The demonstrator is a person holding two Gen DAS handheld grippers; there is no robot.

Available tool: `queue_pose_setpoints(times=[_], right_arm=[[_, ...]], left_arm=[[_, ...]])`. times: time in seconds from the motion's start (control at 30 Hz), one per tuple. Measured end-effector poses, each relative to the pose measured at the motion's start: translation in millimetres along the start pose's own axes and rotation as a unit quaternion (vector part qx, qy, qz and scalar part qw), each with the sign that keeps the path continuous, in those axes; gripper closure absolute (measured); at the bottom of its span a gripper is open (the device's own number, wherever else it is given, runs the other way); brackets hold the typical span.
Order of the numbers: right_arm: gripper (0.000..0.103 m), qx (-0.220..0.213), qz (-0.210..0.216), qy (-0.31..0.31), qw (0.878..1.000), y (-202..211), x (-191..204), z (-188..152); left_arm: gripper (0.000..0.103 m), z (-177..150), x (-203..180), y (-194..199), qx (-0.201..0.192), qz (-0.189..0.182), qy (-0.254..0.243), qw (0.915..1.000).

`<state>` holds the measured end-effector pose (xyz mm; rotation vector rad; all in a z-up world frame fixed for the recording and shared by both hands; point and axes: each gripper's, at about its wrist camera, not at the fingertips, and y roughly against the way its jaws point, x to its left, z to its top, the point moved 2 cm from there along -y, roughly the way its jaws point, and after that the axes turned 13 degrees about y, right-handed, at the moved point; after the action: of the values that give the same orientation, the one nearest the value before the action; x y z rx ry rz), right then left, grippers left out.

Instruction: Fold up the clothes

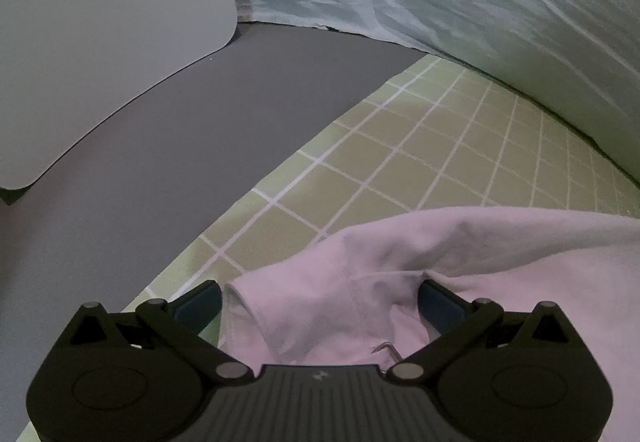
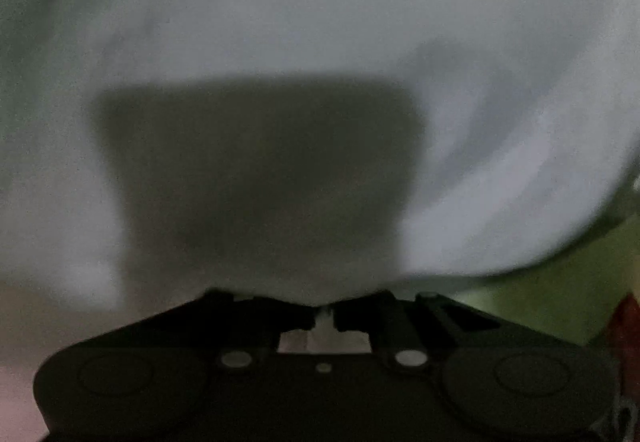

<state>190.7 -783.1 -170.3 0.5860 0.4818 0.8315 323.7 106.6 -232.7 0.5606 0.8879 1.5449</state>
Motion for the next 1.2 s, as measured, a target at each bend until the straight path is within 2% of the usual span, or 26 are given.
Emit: queue_pose_setpoints(times=[0.03,0.1,0.13,0.17,0.2,0.33,0.43,0.5,0.63,0.73,0.8,0.87,0.9,0.93,0.97,1.0,1.1,1.2], right_arm=[[0.093,0.014,-0.015,0.014,1.000,-4.6,5.0,0.7],[0.073,0.045,-0.045,0.043,0.997,-13.8,14.9,1.8],[0.068,0.056,-0.065,0.052,0.995,-14.6,17.4,-0.3],[0.058,0.059,-0.083,0.055,0.993,-11.6,18.4,-3.8],[0.053,0.054,-0.093,0.053,0.993,-4.2,18.4,-8.4],[0.053,0.059,-0.117,0.085,0.988,28.9,22.7,-35.7],[0.051,0.088,-0.124,0.123,0.981,42.6,24.8,-68.5],[0.050,0.118,-0.141,0.111,0.977,47.5,17.8,-93.9],[0.050,0.136,-0.149,0.000,0.979,66.4,-11.3,-132.0],[0.050,0.134,-0.156,-0.096,0.974,84.1,-28.5,-153.3],[0.043,0.124,-0.128,-0.163,0.970,97.7,-32.6,-170.9],[0.041,0.102,-0.104,-0.198,0.969,108.4,-23.1,-182.0],[0.046,0.097,-0.092,-0.182,0.974,109.9,-17.1,-182.7],[0.058,0.092,-0.079,-0.166,0.979,111.3,-11.1,-183.4],[0.091,0.087,-0.067,-0.150,0.983,112.6,-5.0,-184.1],[0.100,0.087,-0.066,-0.140,0.984,114.1,-5.2,-182.2],[0.101,0.086,-0.064,-0.111,0.988,118.6,-6.8,-176.2],[0.101,0.097,-0.084,-0.147,0.981,136.7,-23.4,-185.5]], left_arm=[[0.000,-0.1,0.0,0.0,0.000,0.000,0.001,1.0000],[0.000,-0.3,-0.2,0.5,0.000,0.001,0.002,1.0000],[0.000,-0.5,-0.6,0.8,0.001,0.002,0.003,1.0000],[0.000,-0.8,-0.8,1.3,0.000,0.003,0.004,1.0000],[0.000,-1.2,-0.8,2.0,-0.001,0.003,0.005,1.0000],[0.000,-3.2,-0.3,3.2,-0.004,0.004,0.009,0.9999],[0.000,-2.8,-0.1,3.1,-0.004,0.006,0.012,0.9999],[0.000,-2.3,-0.3,3.4,-0.003,0.007,0.013,0.9999],[0.000,-1.7,-0.5,3.7,0.001,0.009,0.016,0.9998],[0.000,-2.1,-0.8,5.1,0.005,0.016,0.023,0.9996],[0.000,-3.9,0.2,6.8,0.007,0.018,0.027,0.9994],[0.000,-7.2,2.2,9.6,0.008,0.020,0.031,0.9993],[0.000,-8.9,3.6,11.6,0.011,0.020,0.031,0.9992],[0.000,-10.6,5.0,13.7,0.013,0.021,0.032,0.9992],[0.000,-12.6,7.0,16.2,0.016,0.020,0.032,0.9992],[0.000,-14.7,9.8,20.1,0.017,0.018,0.030,0.9992],[0.000,-22.3,20.4,36.5,0.014,0.017,0.025,0.9994],[0.000,-33.9,34.6,58.5,0.010,0.006,0.023,0.9997]])
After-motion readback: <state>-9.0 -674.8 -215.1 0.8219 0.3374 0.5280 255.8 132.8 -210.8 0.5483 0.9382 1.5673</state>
